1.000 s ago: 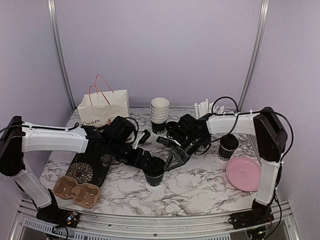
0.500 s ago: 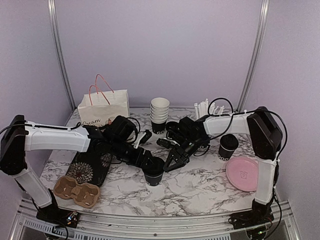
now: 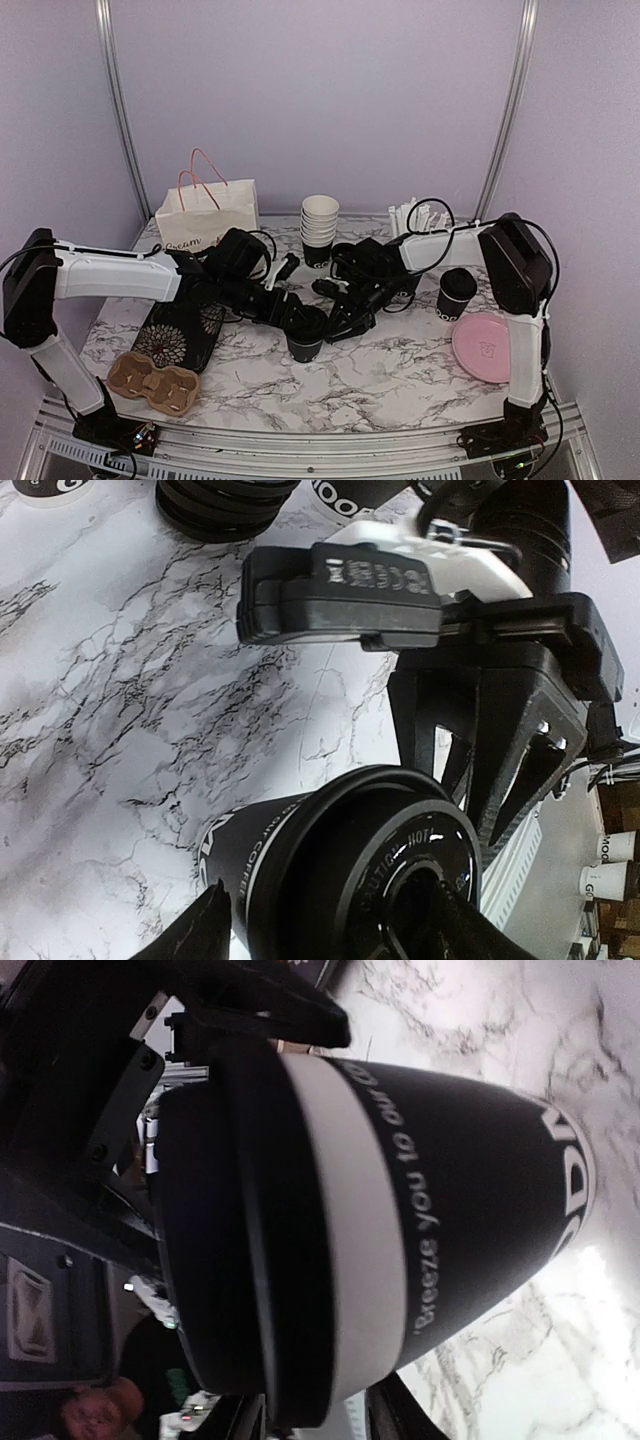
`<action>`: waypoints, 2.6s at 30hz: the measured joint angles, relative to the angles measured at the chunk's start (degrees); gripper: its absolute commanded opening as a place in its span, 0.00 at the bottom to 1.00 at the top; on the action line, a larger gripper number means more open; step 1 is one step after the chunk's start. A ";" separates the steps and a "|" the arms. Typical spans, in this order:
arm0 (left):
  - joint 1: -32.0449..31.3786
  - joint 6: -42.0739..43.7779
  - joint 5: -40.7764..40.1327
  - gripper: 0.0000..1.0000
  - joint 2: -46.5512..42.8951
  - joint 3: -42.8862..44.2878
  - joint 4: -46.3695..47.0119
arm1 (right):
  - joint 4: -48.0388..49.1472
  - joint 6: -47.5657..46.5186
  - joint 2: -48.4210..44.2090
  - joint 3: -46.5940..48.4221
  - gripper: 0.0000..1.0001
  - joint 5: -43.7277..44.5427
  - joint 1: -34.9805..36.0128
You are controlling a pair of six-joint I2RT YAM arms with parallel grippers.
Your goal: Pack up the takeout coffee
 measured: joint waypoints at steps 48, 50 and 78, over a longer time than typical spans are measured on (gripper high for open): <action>0.42 9.94 -12.07 0.96 -1.90 6.05 -7.28 | -14.01 -27.54 -17.49 4.72 0.61 21.84 1.31; 0.37 11.74 -14.88 0.98 -2.60 7.21 -10.23 | -14.29 -28.98 -18.38 6.08 0.63 23.96 1.31; -2.19 0.55 -7.93 0.86 1.66 11.08 -8.68 | -5.84 -19.06 -15.82 -1.99 0.40 27.30 -3.74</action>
